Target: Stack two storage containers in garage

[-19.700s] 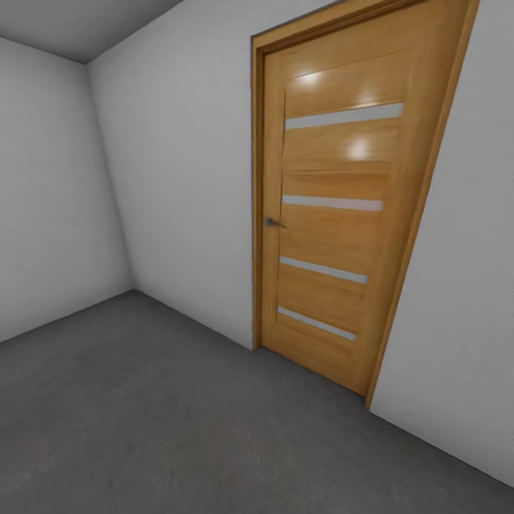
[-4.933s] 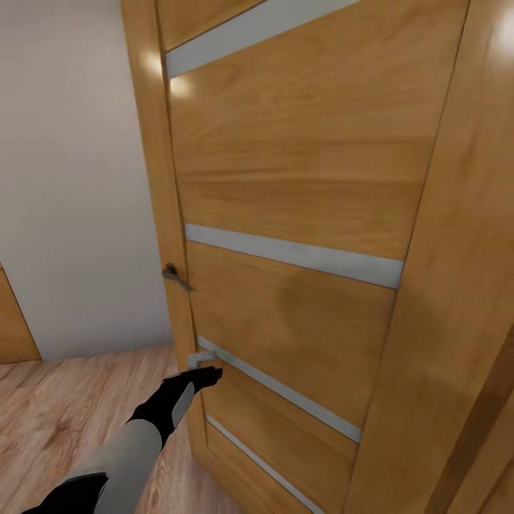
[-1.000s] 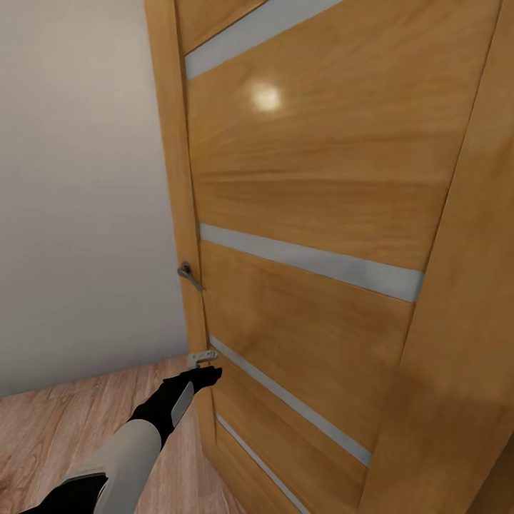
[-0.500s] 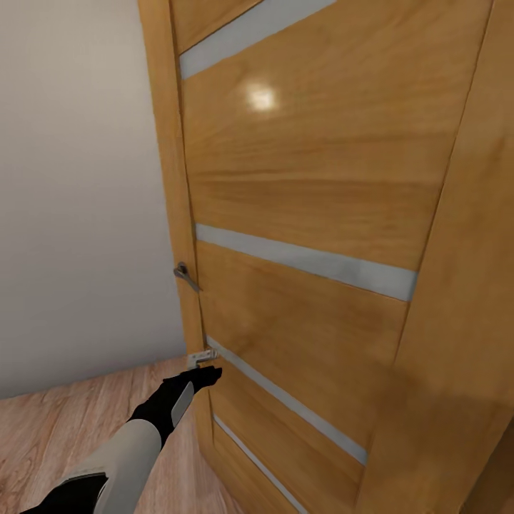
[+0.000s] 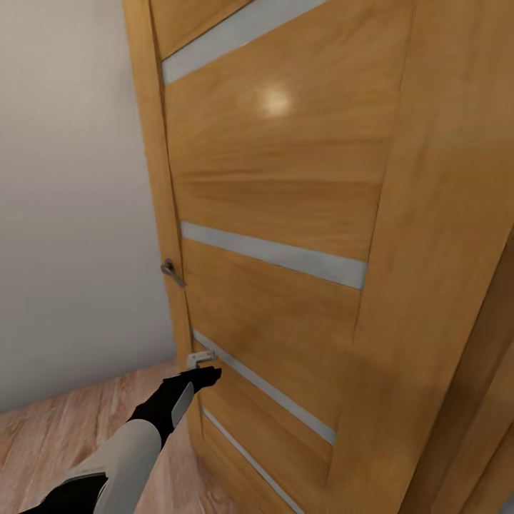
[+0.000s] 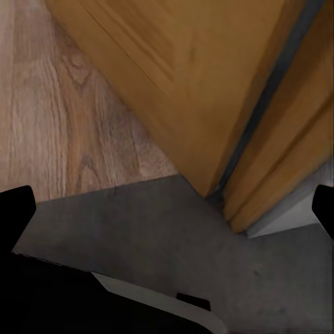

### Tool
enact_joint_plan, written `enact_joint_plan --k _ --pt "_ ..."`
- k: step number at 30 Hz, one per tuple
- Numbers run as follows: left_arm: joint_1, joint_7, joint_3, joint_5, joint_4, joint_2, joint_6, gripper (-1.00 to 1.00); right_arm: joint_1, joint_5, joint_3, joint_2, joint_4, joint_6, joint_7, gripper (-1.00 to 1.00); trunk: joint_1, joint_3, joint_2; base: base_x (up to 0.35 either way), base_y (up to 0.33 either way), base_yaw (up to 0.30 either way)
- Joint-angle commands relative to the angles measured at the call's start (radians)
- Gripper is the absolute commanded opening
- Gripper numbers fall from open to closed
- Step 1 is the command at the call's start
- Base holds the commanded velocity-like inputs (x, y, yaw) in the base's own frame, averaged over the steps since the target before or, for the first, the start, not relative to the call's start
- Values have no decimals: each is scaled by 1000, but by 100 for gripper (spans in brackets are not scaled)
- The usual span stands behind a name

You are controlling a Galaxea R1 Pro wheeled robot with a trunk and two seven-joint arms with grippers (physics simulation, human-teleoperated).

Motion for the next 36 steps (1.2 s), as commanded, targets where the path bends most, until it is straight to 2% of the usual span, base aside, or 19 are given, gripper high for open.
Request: enact_joint_plan --k 1,10,32,36 --pt "0 -6 1 19 -3 -2 6 100 -1 8 -6 0 1 -3 -2 100 0 -1 -1 0 0 -272" --pt "0 -6 1 19 -3 -2 6 100 -1 8 -6 0 1 -3 -2 100 0 -1 -1 0 0 -236" --pt "0 -6 0 19 -3 -3 7 100 -1 7 -8 0 1 -3 -5 100 0 -1 -1 0 0 -8" --pt "0 -6 1 19 -3 -1 7 100 -1 7 -9 0 1 -3 -5 100 0 -1 -1 0 0 -144"
